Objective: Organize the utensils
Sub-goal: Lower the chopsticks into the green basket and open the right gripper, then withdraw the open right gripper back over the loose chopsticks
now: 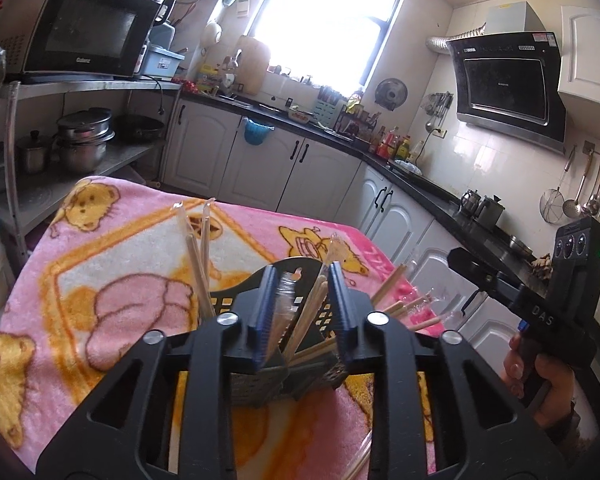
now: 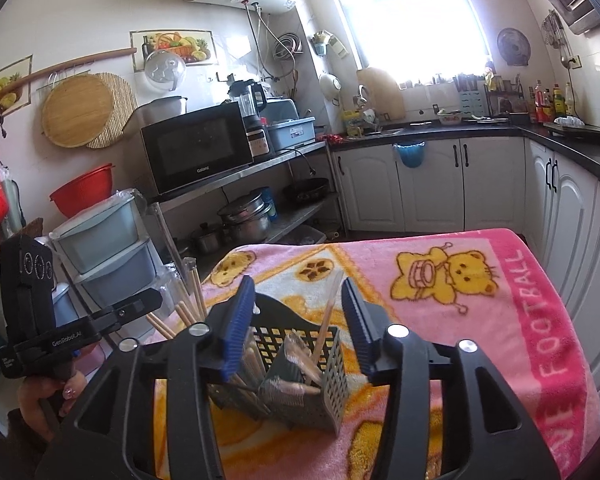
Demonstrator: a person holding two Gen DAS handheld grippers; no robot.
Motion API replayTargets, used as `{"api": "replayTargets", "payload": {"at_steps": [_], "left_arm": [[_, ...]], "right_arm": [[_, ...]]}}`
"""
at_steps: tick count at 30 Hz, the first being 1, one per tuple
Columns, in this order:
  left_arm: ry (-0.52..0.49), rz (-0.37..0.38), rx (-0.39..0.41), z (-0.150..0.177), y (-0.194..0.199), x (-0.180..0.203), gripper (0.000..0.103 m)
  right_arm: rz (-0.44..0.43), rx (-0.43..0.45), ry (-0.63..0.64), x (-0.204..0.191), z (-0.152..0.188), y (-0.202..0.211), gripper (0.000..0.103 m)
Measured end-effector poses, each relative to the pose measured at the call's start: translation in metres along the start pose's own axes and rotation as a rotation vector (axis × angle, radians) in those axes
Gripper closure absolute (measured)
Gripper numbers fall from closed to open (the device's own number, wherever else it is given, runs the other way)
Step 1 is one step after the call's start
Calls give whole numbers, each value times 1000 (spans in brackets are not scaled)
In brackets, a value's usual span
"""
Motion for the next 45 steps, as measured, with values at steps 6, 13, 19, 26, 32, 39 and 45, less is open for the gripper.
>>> {"api": "replayTargets", "payload": {"at_steps": [6, 13, 19, 26, 32, 39, 45], "left_arm": [[14, -4, 2, 5, 5, -1, 61], [24, -8, 21, 8, 17, -2, 36], [30, -14, 41, 12, 28, -4, 16], [35, -23, 53, 20, 38, -5, 11], [43, -21, 59, 28, 47, -5, 11], [51, -25, 56, 37, 53, -5, 11], [56, -24, 26, 51, 49, -4, 11]], "right_arm": [[5, -3, 2, 1, 10, 12, 44], [26, -7, 19, -2, 19, 20, 36], [25, -20, 18, -1, 30, 24, 32], [24, -41, 11, 1, 42, 24, 31], [35, -61, 17, 2, 53, 25, 31], [41, -79, 14, 3, 62, 25, 31], [39, -97, 16, 1, 71, 25, 30]]}}
Point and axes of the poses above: each gripper's, at about its wrist camera, not at the fingertips, and y roughly against the way its jaws point, x to its right, z to its underside, the point moved 4 cm from there along -y, roughly the way its jaws point, and after that the axes turned 11 degrees about -x, right-handed, at the moved point
